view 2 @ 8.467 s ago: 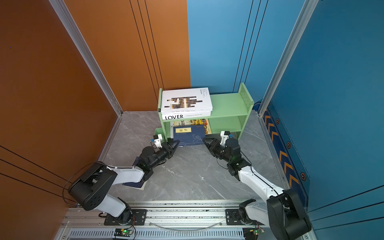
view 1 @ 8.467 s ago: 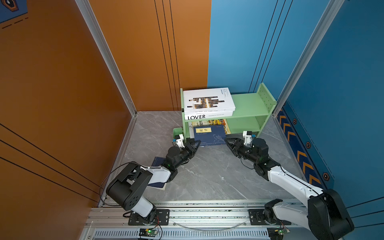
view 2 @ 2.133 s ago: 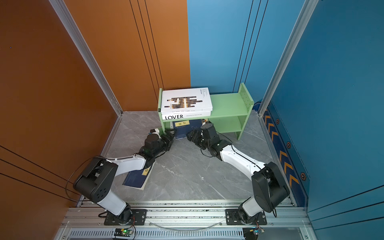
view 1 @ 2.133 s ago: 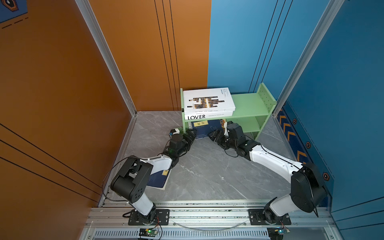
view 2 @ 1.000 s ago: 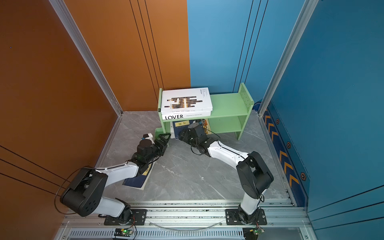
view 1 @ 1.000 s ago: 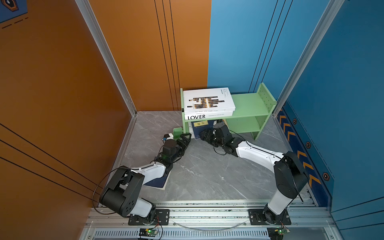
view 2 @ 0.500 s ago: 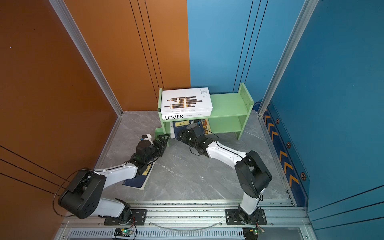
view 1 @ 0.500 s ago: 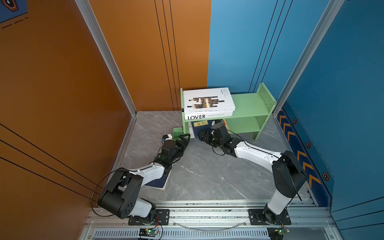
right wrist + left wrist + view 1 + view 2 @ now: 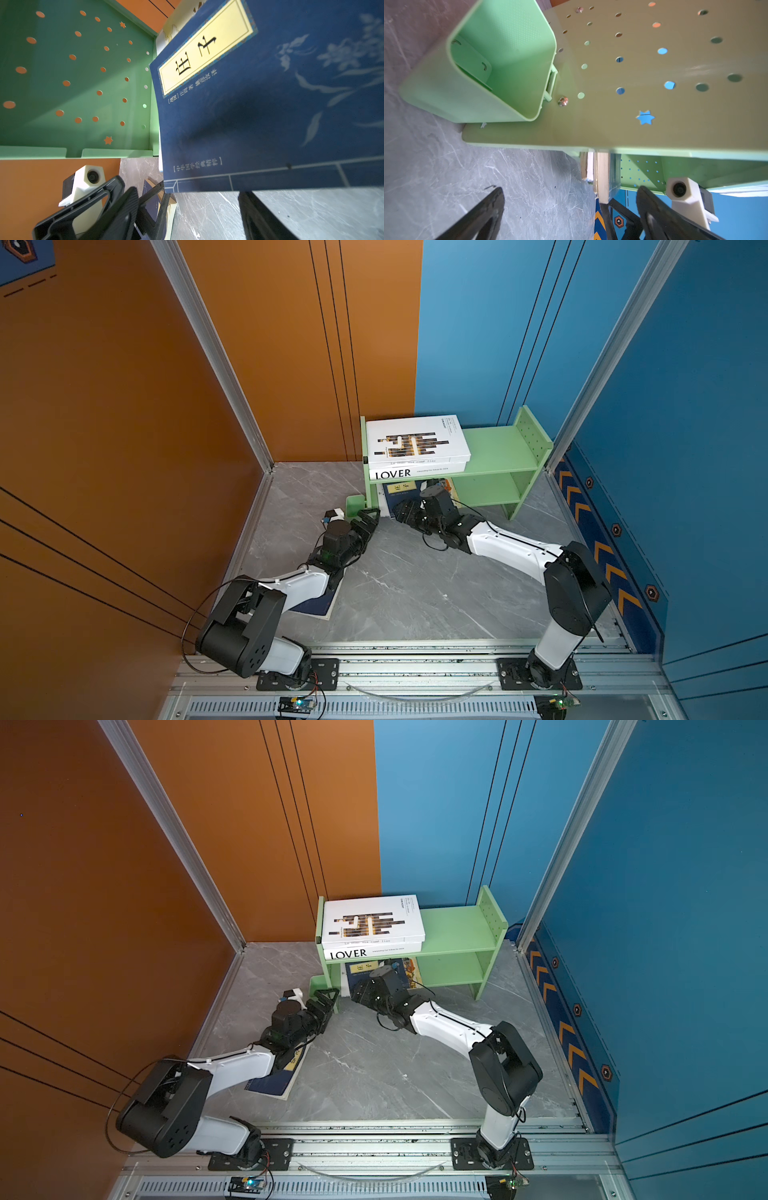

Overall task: Stacking books/files
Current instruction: Rotate the book on the bookshelf.

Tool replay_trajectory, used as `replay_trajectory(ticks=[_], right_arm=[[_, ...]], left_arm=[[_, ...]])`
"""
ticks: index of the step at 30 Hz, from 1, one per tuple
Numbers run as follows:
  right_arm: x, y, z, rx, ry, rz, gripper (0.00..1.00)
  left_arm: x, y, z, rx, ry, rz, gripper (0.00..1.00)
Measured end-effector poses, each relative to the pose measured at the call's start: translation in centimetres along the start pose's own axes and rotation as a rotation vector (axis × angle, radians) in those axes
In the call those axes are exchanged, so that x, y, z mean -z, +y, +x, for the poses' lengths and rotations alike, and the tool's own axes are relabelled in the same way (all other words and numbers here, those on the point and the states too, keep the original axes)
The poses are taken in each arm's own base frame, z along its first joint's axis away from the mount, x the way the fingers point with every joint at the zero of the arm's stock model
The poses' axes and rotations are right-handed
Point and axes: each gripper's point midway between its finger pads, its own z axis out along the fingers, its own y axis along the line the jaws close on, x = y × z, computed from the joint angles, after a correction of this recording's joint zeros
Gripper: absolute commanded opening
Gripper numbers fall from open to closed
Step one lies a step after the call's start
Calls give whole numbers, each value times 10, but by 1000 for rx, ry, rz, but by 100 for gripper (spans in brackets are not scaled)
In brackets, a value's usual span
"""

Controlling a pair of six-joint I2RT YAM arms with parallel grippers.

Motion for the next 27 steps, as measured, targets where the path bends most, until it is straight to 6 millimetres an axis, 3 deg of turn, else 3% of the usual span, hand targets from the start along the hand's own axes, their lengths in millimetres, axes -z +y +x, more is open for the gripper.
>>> replay_trajectory(ticks=[13, 19, 27], right_arm=[[-1, 4, -2, 1, -6, -16, 78], [-1, 17, 2, 13, -9, -49, 78], [-1, 23, 3, 19, -14, -67, 78]], left_arm=[[5, 11, 2, 2, 3, -23, 100], [4, 12, 2, 0, 3, -25, 100], [-12, 25, 4, -1, 15, -71, 99]])
